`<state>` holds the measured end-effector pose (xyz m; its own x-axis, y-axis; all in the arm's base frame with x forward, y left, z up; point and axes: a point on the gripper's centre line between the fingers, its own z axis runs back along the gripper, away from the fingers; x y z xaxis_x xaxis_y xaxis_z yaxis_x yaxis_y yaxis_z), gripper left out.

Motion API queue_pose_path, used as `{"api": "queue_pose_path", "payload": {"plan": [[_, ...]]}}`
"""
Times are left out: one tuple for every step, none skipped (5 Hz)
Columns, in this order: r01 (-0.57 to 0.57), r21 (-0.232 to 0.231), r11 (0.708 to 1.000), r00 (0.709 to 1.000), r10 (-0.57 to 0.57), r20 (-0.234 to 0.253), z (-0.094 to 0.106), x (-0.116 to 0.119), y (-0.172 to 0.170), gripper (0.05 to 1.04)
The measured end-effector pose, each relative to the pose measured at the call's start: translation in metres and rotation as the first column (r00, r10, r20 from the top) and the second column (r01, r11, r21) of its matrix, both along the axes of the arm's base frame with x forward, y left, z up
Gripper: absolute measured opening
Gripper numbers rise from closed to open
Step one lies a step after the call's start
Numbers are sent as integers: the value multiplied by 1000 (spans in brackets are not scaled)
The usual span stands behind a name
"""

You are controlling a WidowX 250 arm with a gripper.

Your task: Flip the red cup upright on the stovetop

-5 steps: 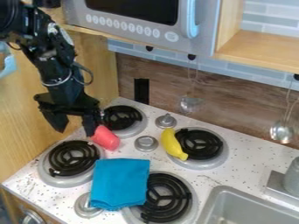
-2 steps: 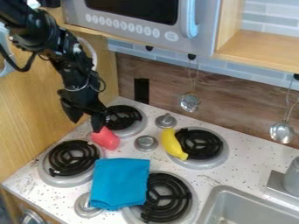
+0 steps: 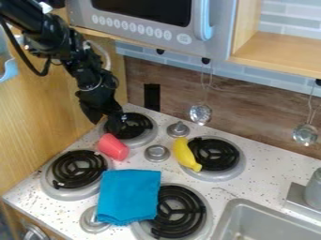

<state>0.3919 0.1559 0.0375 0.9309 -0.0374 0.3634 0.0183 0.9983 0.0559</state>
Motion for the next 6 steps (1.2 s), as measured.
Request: {"api": "queue_pose_path", "payload": {"plan": [[-14, -37, 999, 1000, 13, -11, -11, 8, 12, 1000], [-18, -26, 999, 1000, 18, -24, -18, 13, 18, 1000], [-40, -24, 999, 998, 39, -41, -29, 16, 22, 1000], [-53, -32, 998, 997, 51, -49, -39, 21, 24, 1000], [-51, -50, 997, 998, 49, -45, -40, 25, 23, 1000], [-49, -69, 996, 998, 45, -51, -48, 26, 21, 1000]]}}
